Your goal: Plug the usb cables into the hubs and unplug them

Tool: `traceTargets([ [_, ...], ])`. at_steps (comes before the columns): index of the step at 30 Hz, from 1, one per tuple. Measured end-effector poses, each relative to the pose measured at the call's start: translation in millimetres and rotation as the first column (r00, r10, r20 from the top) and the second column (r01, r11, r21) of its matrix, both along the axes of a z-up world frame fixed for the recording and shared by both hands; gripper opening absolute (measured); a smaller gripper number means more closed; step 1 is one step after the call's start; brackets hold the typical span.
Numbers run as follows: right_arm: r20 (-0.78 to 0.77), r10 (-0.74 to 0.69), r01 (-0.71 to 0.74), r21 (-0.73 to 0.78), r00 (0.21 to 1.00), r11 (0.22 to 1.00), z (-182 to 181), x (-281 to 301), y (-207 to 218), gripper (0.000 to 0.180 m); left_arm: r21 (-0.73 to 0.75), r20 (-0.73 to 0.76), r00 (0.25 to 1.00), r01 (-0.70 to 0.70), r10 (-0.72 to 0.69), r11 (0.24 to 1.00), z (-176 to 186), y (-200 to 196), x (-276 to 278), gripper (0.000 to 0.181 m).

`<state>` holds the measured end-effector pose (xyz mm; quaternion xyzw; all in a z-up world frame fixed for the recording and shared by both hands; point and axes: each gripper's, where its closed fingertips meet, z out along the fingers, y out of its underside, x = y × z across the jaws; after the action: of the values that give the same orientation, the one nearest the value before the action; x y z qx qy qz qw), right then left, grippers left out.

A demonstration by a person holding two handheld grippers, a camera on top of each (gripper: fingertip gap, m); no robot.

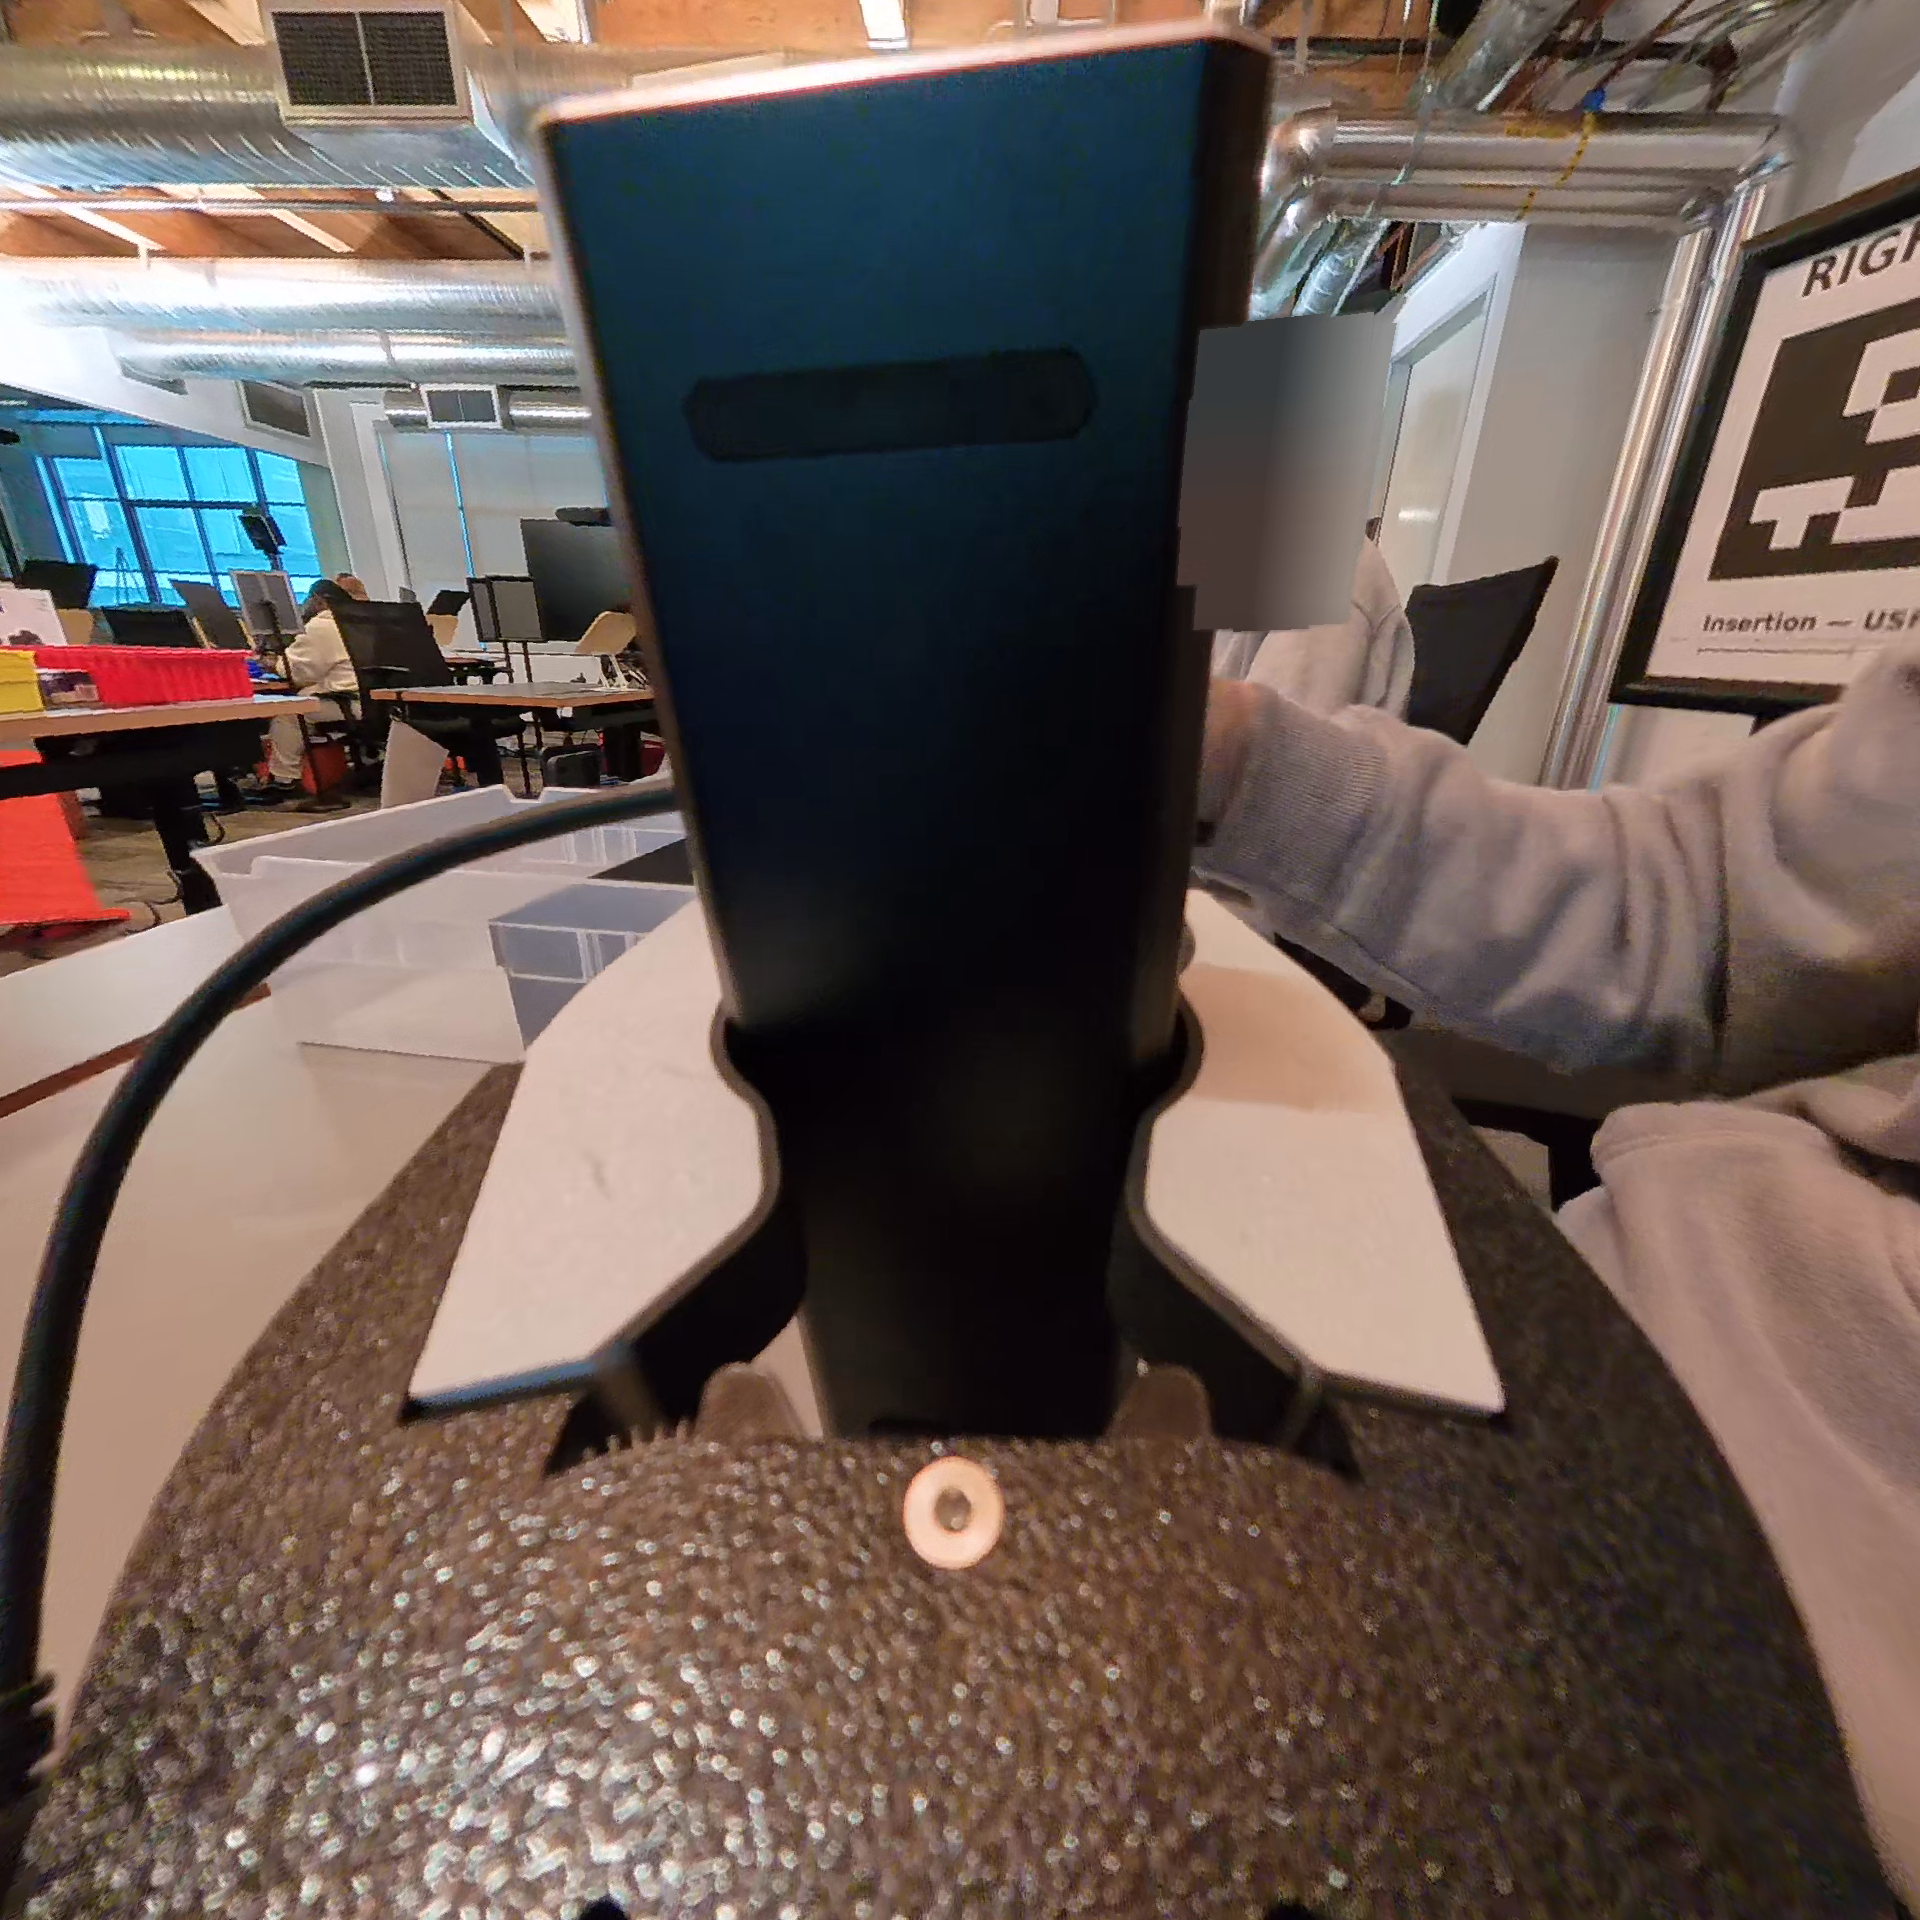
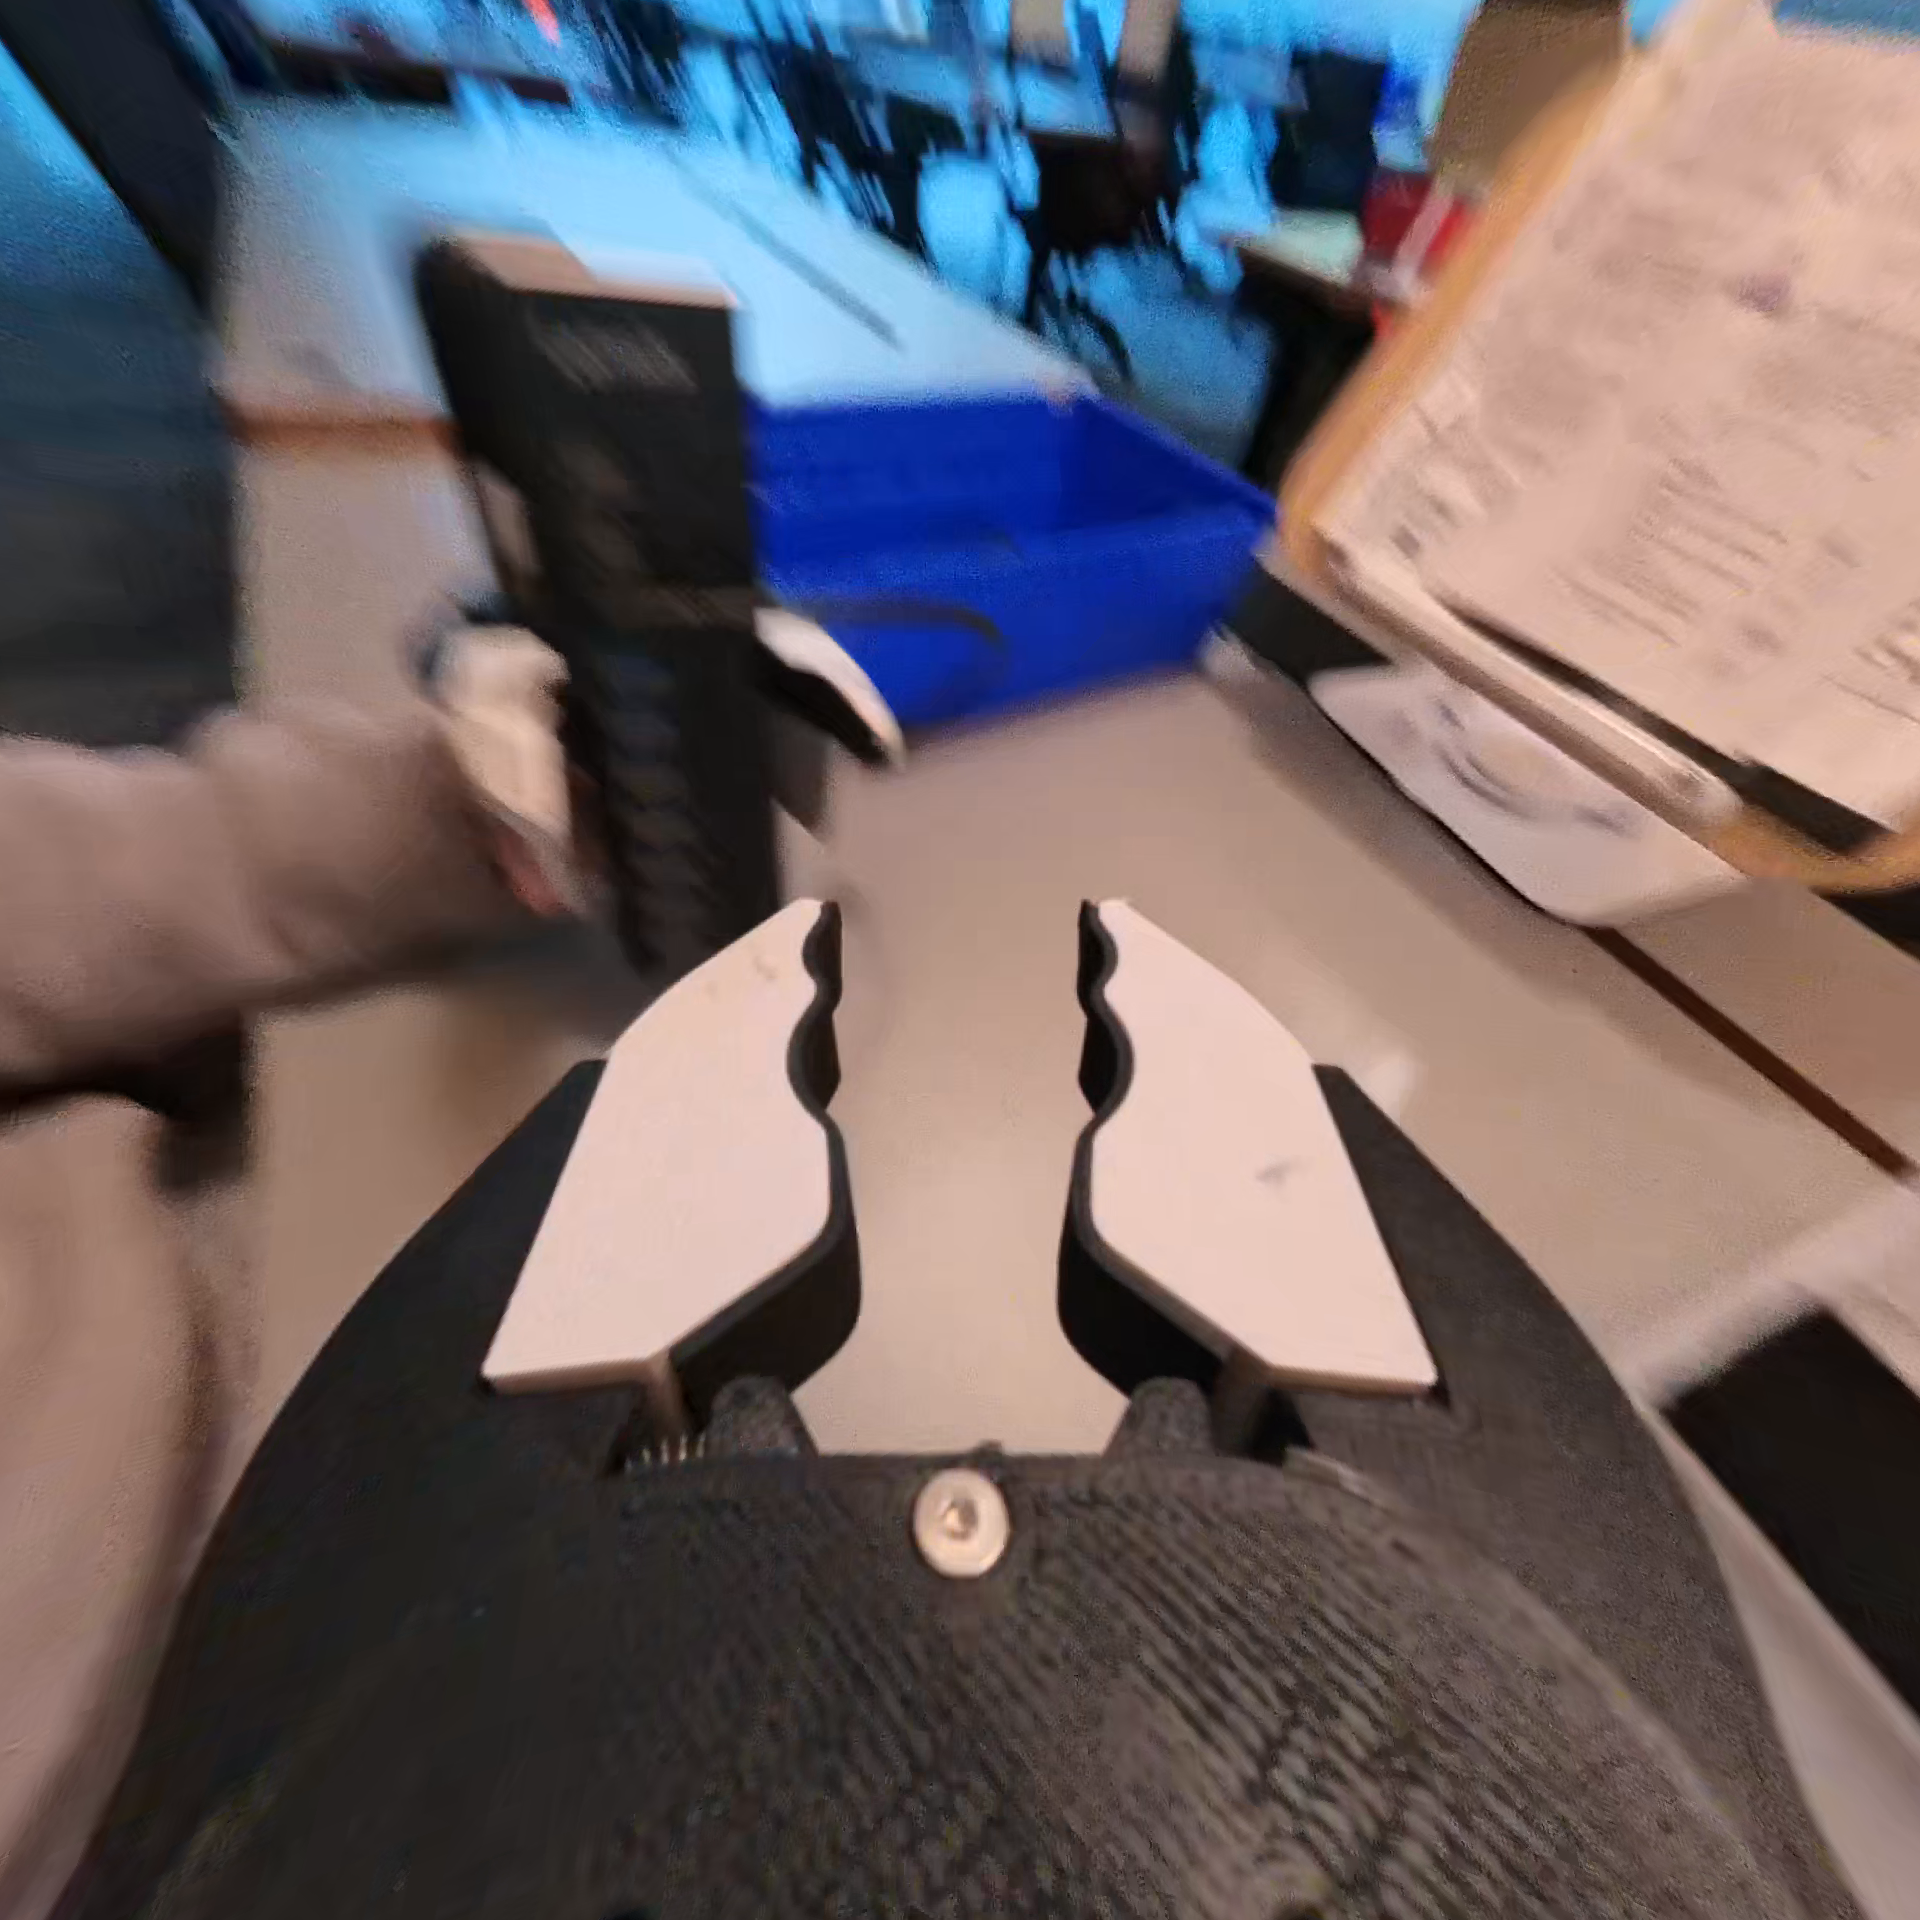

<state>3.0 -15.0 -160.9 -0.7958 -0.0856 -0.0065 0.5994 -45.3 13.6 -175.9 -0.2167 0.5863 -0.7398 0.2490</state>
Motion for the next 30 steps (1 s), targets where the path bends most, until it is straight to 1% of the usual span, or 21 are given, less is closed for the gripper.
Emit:
traceTargets([
  [1,-0.057,0.032,-0.028,0.058,0.998,0.998,9,-22,6,0.042,0.013,0.008,1.000,0.006,-0.006,1.000,0,-2,-1,0.073],
  [2,-0.116,0.042,-0.034,0.070,0.992,0.997,11,-37,12,0.041,0.025,0.014,1.000,0.007,-0.008,1.000,-1,-4,-2,0.073],
  [3,-0.181,0.041,-0.033,0.044,0.983,0.998,8,-47,16,0.042,0.037,0.021,1.000,-0.001,0.001,0.999,-1,-4,-2,0.073],
  [5,-0.330,0.040,-0.026,0.047,0.943,0.999,7,-58,24,0.044,0.049,0.027,1.000,0.005,-0.007,0.999,-2,-7,-3,0.073],
  [6,-0.424,0.059,-0.039,0.056,0.904,0.998,8,-63,26,0.043,0.057,0.034,0.999,0.009,-0.011,0.998,-2,-9,-4,0.073],
  [8,-0.609,0.091,-0.086,0.038,0.788,0.996,8,-70,26,0.042,0.089,0.044,0.999,0.009,-0.013,0.996,-4,-11,-5,0.073],
  [10,-0.723,0.093,-0.119,0.015,0.684,0.993,4,-73,26,0.041,0.120,0.041,0.999,0.006,-0.011,0.993,-8,-14,-4,0.073],
  [11,-0.753,0.085,-0.139,-0.010,0.653,0.990,-1,-75,26,0.042,0.136,0.038,0.999,0.005,-0.011,0.991,-10,-16,-3,0.073],
  [13,-0.790,0.073,-0.195,-0.060,0.608,0.979,-10,-82,23,0.043,0.171,0.039,0.999,0.007,-0.014,0.985,-14,-20,-3,0.073],
  [15,-0.827,0.075,-0.223,-0.062,0.558,0.973,-10,-85,23,0.038,0.204,0.037,0.999,0.004,-0.012,0.979,-17,-23,-2,0.073],
  [17,-0.848,0.072,-0.231,-0.060,0.525,0.971,-9,-85,23,0.028,0.234,0.031,0.999,0.009,-0.016,0.972,-21,-27,-1,0.073],
  [19,-0.859,0.061,-0.230,-0.068,0.509,0.971,-12,-82,24,0.015,0.252,0.031,0.999,0.002,-0.010,0.968,-24,-28,0,0.073],
  [23,-0.888,0.077,-0.242,-0.039,0.453,0.970,-12,-81,25,0.014,0.269,0.035,0.999,-0.014,0.005,0.963,-25,-26,1,0.073],
  [25,-0.913,0.077,-0.231,-0.019,0.401,0.973,-9,-81,28,0.012,0.261,0.041,0.999,-0.021,0.011,0.965,-24,-24,1,0.073],
  [26,-0.913,0.088,-0.235,-0.009,0.398,0.972,-8,-83,29,0.012,0.255,0.048,0.999,-0.021,0.009,0.967,-22,-24,0,0.073],
  [28,-0.897,0.110,-0.221,0.014,0.428,0.975,-6,-87,31,0.012,0.250,0.074,0.997,-0.024,0.006,0.968,-19,-23,-2,0.073],
  [30,-0.897,0.134,-0.190,0.057,0.422,0.980,-1,-91,33,0.011,0.226,0.093,0.996,-0.029,0.008,0.974,-15,-21,-4,0.073],
])
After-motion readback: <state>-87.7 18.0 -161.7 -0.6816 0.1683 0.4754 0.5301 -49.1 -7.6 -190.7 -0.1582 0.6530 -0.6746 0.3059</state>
